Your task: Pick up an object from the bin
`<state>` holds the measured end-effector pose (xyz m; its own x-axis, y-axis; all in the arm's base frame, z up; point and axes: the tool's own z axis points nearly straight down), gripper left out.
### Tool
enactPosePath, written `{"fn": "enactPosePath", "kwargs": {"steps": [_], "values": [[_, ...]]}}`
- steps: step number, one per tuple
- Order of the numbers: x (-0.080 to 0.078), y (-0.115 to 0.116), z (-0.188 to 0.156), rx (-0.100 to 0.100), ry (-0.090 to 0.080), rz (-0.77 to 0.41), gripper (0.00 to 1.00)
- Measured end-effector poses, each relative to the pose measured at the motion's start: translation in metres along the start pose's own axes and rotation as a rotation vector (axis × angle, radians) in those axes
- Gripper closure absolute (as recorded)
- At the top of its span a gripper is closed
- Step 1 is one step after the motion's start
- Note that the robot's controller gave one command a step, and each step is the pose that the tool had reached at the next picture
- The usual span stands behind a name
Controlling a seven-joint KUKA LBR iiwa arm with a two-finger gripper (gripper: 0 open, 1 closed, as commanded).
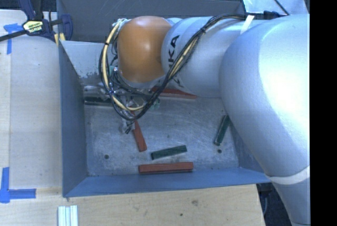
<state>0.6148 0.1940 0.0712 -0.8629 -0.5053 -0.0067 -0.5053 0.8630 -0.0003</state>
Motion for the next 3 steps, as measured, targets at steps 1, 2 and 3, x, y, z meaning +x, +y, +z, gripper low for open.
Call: {"fn": "enactPosePath", "kwargs": {"steps": [1, 2, 3], "values": [[0.0356, -0.0862, -0.0022, 0.003, 0.001, -0.094, 0.0], [0.0452, -0.0813, -0.0016, 0.001, -0.001, 0.07, 0.0], [0.0454, -0.0816, -0.0012, 0.001, -0.001, 0.07, 1.0]]}}
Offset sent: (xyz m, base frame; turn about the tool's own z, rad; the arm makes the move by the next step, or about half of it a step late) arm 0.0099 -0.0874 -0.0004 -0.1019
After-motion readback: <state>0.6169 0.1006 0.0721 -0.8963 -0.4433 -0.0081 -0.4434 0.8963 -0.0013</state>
